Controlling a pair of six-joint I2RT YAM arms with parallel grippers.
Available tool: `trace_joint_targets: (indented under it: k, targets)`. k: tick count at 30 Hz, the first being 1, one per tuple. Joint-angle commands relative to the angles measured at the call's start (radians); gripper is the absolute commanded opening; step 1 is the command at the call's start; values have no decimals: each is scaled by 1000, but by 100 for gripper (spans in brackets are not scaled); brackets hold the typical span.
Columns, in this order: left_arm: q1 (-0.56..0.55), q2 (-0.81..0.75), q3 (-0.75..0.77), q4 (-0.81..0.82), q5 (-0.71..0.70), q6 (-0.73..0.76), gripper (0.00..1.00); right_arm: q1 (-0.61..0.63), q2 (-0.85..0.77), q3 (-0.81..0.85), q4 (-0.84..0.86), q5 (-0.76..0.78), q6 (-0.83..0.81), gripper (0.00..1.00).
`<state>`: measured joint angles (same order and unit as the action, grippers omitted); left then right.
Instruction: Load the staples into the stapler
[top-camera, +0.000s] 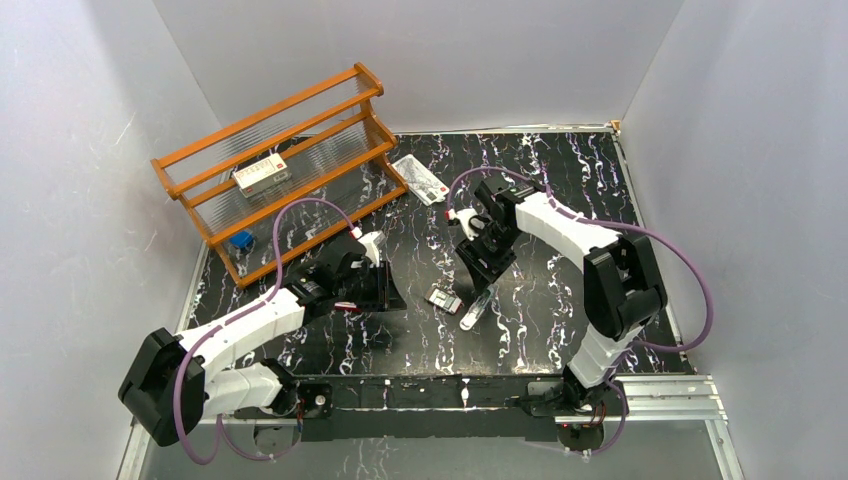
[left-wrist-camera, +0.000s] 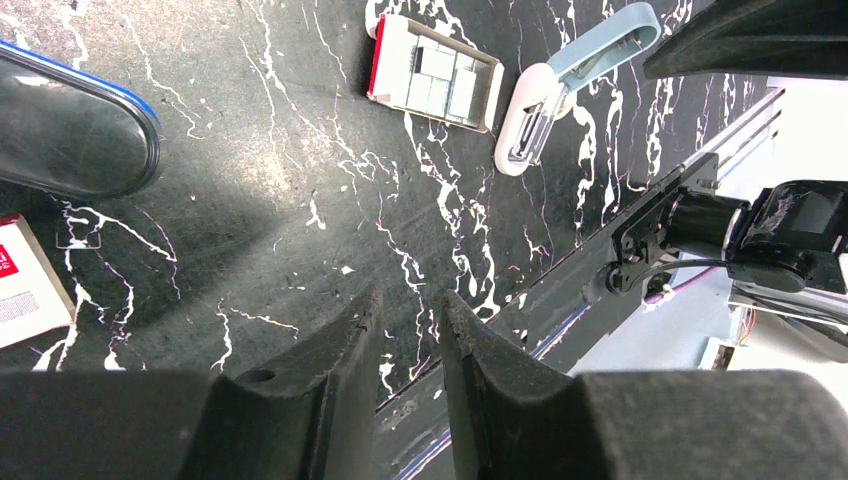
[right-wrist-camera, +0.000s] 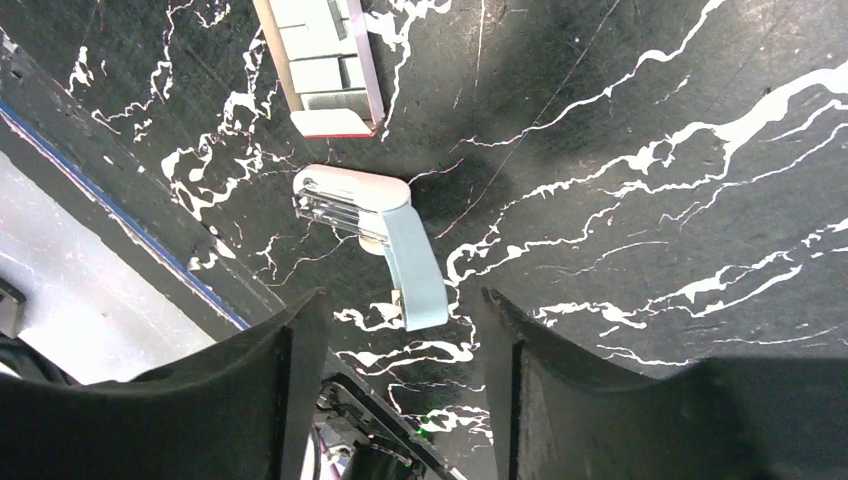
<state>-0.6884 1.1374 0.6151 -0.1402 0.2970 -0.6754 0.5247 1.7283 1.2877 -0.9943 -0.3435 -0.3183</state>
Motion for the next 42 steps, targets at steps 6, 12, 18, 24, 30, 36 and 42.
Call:
trace_joint_targets:
  k: [6, 12, 18, 24, 30, 36, 42]
  targets:
    - [11, -29, 37, -32, -23, 14, 27, -2, -103, 44, 82, 122, 222, 74]
    - [12, -37, 43, -56, -71, 10, 31, 22, -301, -139, 264, 414, 702, 79]
    - [13, -37, 39, -58, -97, -1, 35, 191, -498, -349, 384, 602, 1163, 79]
    - [13, -59, 33, -51, -107, -27, 37, 375, -451, -365, 311, 762, 1506, 77]
    - [14, -85, 16, -56, -119, -45, 38, 418, -380, -350, 161, 855, 1736, 75]
    - [14, -73, 16, -46, -118, -48, 39, 418, -343, -387, 255, 837, 1732, 71]
    - [14, -53, 24, -44, -114, -31, 39, 418, -258, -349, 232, 828, 1740, 70]
